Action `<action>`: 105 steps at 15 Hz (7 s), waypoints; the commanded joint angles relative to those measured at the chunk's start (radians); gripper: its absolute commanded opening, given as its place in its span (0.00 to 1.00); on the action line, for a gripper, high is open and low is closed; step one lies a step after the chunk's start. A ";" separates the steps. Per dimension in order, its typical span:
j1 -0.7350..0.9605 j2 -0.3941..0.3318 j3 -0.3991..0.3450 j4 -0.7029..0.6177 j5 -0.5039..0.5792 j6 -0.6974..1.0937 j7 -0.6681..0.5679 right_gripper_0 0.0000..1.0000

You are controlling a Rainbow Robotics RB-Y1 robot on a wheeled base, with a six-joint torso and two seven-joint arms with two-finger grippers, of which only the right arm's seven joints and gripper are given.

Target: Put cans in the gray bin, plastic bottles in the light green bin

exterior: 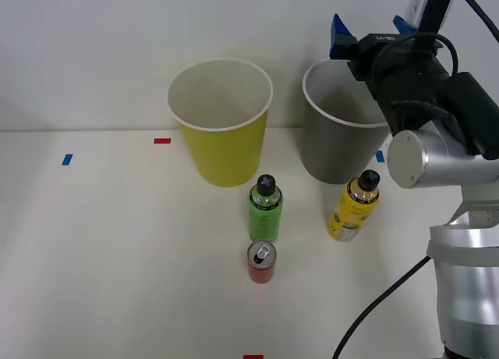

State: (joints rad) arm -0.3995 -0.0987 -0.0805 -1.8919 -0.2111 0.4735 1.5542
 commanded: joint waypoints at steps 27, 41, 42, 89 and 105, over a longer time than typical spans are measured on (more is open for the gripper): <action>1.297 -0.121 0.261 -0.403 0.081 -0.607 0.058 1.00; 1.430 -0.003 0.251 -0.019 0.335 -1.150 -0.379 1.00; 1.430 0.008 0.234 0.007 0.378 -1.185 -0.450 1.00; 1.209 0.060 0.024 0.315 0.318 -1.437 -0.382 1.00; 1.202 0.019 0.064 0.329 0.196 -1.428 -0.284 1.00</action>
State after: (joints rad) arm 0.8016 -0.0797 -0.0155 -1.5618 -0.0164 -0.9542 1.2737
